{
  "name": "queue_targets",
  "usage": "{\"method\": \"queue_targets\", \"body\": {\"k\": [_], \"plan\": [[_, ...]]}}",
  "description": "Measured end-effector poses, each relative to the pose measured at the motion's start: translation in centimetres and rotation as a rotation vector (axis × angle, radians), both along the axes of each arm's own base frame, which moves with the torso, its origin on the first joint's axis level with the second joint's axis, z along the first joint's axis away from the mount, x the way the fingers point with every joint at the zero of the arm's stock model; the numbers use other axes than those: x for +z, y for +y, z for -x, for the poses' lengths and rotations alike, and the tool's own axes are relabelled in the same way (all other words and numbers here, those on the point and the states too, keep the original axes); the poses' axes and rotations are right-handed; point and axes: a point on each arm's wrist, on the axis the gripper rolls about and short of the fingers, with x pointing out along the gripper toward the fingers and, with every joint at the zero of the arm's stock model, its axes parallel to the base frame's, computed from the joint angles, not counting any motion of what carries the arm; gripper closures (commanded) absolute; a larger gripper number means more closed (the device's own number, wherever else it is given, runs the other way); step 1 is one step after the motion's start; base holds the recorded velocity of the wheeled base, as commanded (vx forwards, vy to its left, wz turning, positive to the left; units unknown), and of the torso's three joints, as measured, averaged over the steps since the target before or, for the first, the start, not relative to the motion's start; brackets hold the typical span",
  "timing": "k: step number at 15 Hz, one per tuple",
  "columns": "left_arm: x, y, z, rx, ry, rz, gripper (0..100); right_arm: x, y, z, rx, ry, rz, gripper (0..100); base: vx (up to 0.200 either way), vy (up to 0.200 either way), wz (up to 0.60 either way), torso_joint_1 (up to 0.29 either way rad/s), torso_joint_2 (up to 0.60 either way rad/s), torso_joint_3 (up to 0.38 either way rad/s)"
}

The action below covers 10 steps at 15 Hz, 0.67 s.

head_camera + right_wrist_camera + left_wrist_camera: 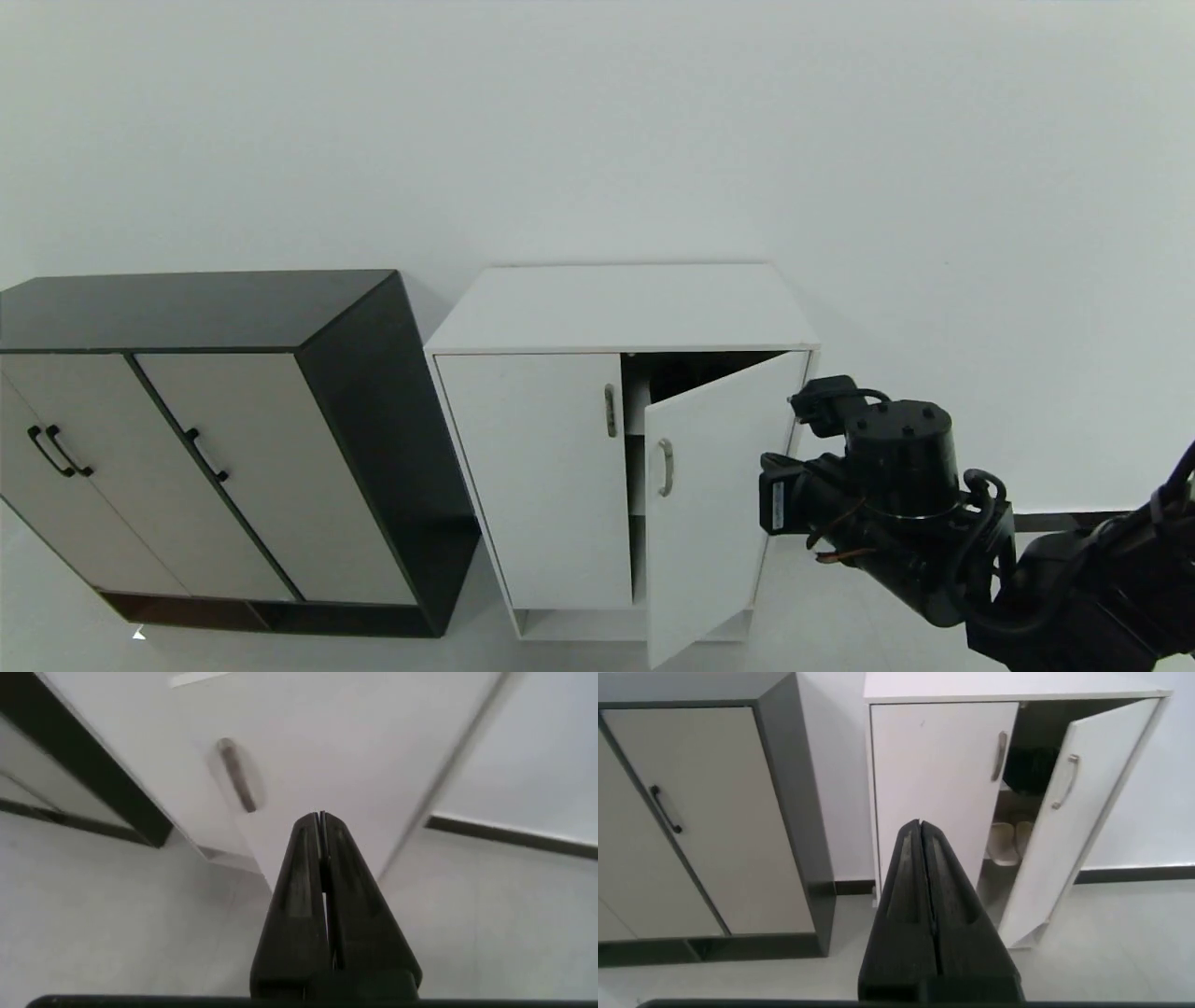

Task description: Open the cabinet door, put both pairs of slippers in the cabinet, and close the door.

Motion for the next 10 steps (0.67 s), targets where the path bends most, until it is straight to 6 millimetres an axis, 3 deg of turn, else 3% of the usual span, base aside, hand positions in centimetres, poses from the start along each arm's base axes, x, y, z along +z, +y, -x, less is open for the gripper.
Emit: {"method": "queue_targets", "body": {"k": [1, 5, 10], "plan": [[0.0, 0.0, 0.0, 0.000, 0.000, 0.000, 100, -0.6, -0.4, 0.5, 0.067, 0.012, 0.017, 100, 0.000, 0.000, 0.00, 0.000, 0.00, 0.000], [0.0, 0.0, 0.0, 0.000, 0.000, -0.003, 100, -2.0, -2.3, 2.0, 0.301, 0.016, 0.001, 100, 0.200, 0.000, 0.00, -0.005, 0.00, 0.005], [0.0, 0.0, 0.0, 0.000, 0.000, -0.003, 100, -2.7, -2.9, 2.5, 0.337, 0.053, 0.005, 100, 0.200, 0.000, 0.00, 0.009, 0.00, 0.001]]}}
